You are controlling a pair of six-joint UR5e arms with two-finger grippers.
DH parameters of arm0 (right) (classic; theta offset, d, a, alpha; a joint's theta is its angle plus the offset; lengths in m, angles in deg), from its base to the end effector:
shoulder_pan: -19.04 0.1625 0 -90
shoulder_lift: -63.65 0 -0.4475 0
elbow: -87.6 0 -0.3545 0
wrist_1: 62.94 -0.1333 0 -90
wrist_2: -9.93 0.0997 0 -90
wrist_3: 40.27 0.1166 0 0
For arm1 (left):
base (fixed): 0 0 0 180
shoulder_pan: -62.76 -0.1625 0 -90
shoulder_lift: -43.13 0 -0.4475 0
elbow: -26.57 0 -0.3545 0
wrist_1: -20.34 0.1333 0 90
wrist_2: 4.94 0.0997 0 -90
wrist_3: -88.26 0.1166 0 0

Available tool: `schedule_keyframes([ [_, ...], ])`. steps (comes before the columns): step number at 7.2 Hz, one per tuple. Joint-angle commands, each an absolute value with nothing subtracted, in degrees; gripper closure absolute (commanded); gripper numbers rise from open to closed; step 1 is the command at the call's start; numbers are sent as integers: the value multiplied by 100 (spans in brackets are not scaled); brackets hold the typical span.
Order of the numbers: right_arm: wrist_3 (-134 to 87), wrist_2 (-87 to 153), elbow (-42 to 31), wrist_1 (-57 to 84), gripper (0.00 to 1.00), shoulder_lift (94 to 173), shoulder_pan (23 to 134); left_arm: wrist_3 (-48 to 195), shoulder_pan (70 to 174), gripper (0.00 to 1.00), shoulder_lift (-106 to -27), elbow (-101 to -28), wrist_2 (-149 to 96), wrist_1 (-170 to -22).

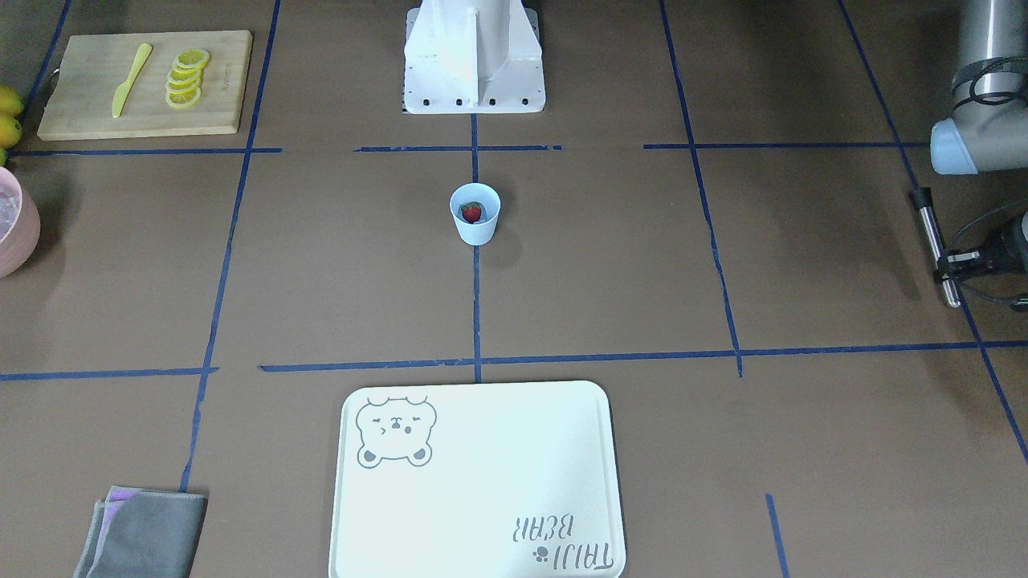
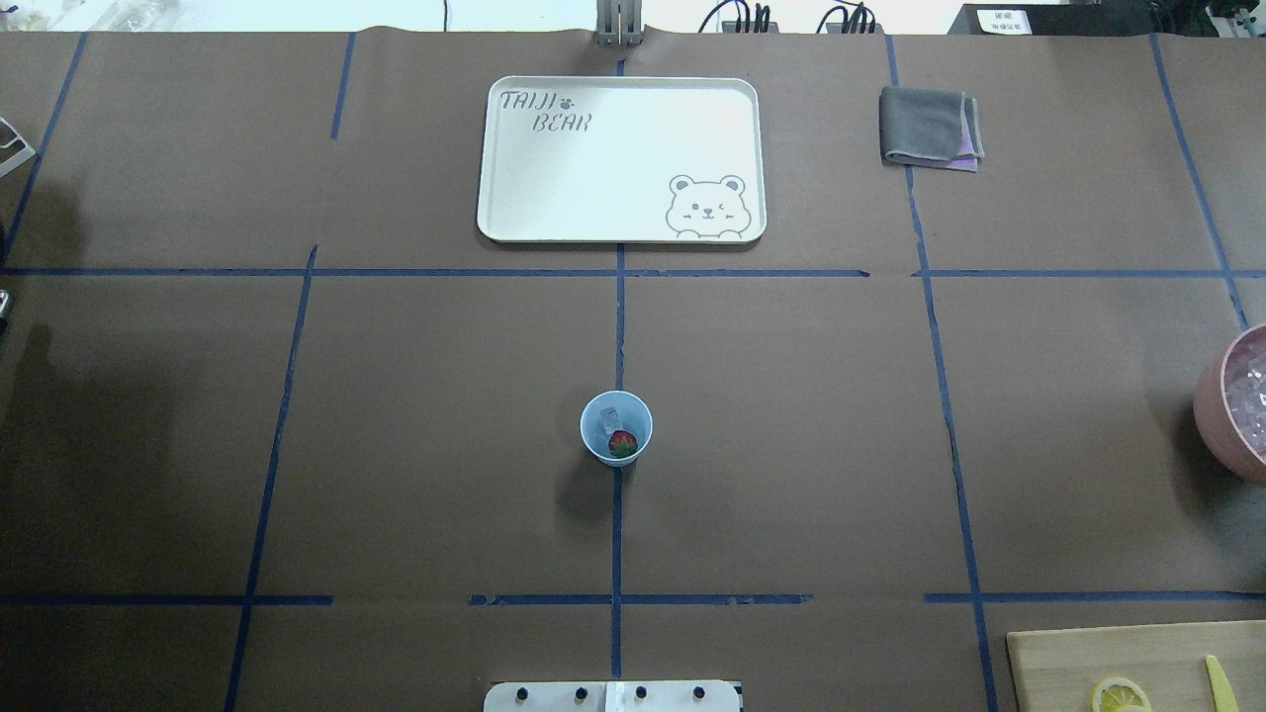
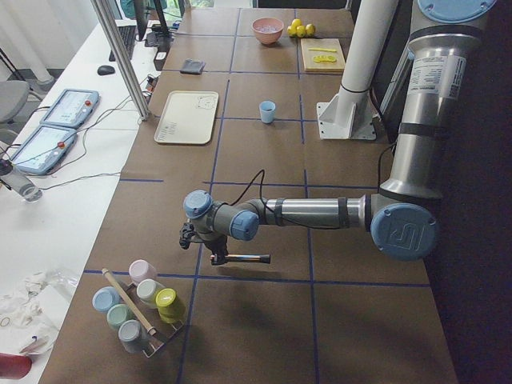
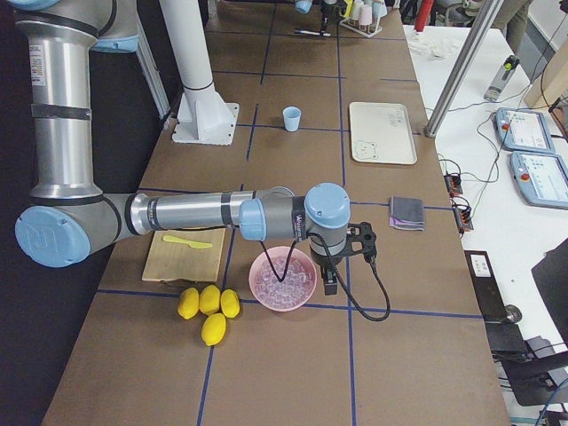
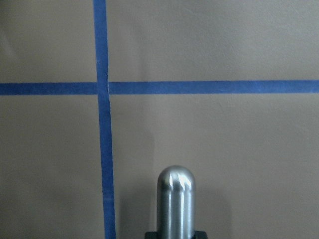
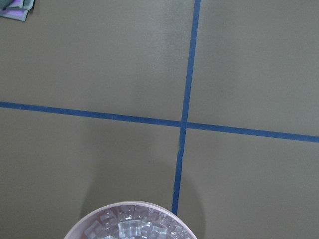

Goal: Mash ice and strawberries in cup

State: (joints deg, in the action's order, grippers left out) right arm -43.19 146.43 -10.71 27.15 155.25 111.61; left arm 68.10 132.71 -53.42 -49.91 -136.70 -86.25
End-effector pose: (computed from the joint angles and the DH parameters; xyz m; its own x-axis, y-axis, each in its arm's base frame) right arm 0.0688 -0.4452 0.6366 0.6928 -0.1032 0.7137 -0.0093 0.9884 0.1518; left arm 0.1246 -0.5036 0.7192 0.7385 0.0190 -0.6740 -0.0890 0.9936 -0.0694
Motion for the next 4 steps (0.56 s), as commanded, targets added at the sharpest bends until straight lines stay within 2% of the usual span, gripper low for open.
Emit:
schedule_keyframes([
  [1, -4317, 14643, -1083, 2715, 1, 15524, 11159, 6769, 13263, 100, -5426, -4700, -13669, -8926],
  [3, -4317, 14643, -1084, 2715, 1, 15515, 11159, 6769, 13272, 98, -5426, -4708, -13669, -8926],
  [4, -4317, 14643, -1092, 2715, 1, 15515, 11168, 6778, 13263, 75, -5434, -4708, -13669, -8926],
])
